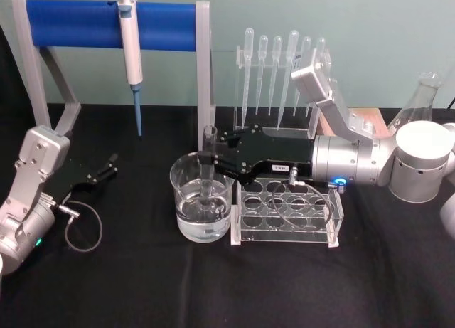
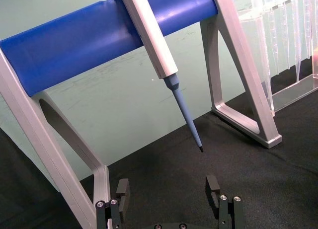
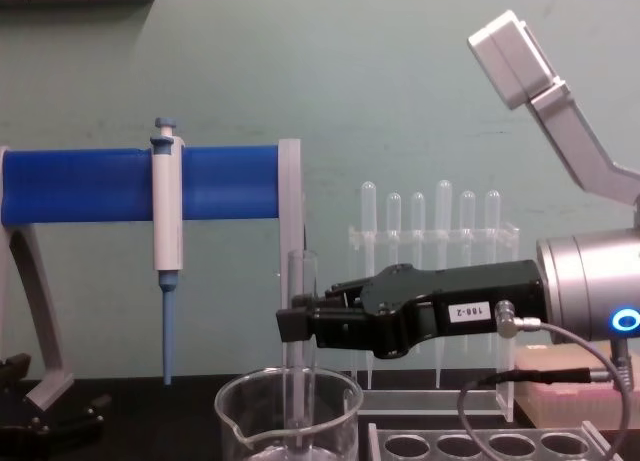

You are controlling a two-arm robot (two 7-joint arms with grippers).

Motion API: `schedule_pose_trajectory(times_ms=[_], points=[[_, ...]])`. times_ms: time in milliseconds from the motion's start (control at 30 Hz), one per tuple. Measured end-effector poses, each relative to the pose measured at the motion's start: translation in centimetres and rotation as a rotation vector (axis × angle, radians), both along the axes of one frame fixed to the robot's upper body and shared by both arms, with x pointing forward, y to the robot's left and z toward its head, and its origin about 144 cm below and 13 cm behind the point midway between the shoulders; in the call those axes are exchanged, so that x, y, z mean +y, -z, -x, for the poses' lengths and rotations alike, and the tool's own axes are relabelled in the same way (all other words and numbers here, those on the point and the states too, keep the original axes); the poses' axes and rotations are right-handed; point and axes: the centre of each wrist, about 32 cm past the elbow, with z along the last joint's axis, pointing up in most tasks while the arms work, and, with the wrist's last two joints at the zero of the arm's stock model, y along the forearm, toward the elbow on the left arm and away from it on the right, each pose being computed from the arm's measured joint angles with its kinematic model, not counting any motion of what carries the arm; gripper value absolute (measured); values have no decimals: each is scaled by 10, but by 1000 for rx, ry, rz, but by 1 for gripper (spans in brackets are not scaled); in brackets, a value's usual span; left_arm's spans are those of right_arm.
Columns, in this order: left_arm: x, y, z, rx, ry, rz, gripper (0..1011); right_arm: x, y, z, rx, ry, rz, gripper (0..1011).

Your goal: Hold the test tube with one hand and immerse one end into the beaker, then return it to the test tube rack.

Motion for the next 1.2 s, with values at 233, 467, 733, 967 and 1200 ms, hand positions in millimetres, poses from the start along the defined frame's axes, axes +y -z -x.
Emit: schedule_pose_trajectory(times_ms=[233, 467, 733, 967, 1200], points=[[0, 0, 0, 0, 0, 0, 1000, 0, 5, 0, 7, 4, 7, 238], [0, 0, 0, 0, 0, 0, 1000, -1, 8, -1, 11, 0, 13, 238], [0, 0, 0, 0, 0, 0, 1000, -1, 8, -1, 11, -3, 12, 238], [0, 0, 0, 0, 0, 0, 1000, -1, 8, -1, 11, -3, 12, 238], [0, 0, 0, 0, 0, 0, 1000, -1, 7, -1, 11, -3, 13, 238]])
